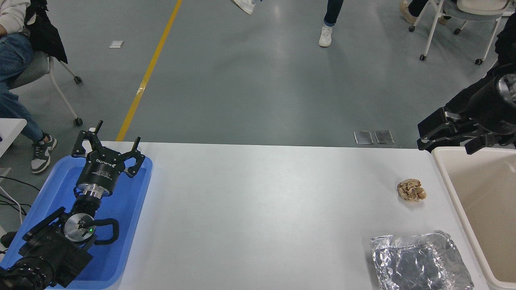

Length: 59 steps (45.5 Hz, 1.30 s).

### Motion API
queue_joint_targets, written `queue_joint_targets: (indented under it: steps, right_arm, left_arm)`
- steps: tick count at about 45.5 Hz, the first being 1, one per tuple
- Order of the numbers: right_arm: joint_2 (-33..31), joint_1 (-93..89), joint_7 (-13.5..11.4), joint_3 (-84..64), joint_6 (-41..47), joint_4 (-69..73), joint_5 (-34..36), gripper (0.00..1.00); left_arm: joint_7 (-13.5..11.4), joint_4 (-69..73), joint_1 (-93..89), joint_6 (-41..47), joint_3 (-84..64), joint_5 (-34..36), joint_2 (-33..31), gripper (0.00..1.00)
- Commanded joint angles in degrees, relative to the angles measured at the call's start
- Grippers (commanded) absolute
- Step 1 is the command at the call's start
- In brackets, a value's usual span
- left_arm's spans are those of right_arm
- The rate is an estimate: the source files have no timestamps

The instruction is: Pick up foil plate and place in dustbin

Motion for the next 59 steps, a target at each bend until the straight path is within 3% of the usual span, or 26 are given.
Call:
queue_joint_targets:
  steps: [1,59]
  right_arm:
    - [0.22,-0.05,0.00,0.12,0.00,0.01,0.06,1.00]
    - [3.83,-3.65,0.00,1.35,0.00,-3.07,0.06,1.00]
  left_arm:
    - [0.08,0.00,-0.05,0.00,0.00,0.04,0.00,1.00]
    - [-0.01,0.00,-0.05,0.00,0.00,0.04,0.00,1.00]
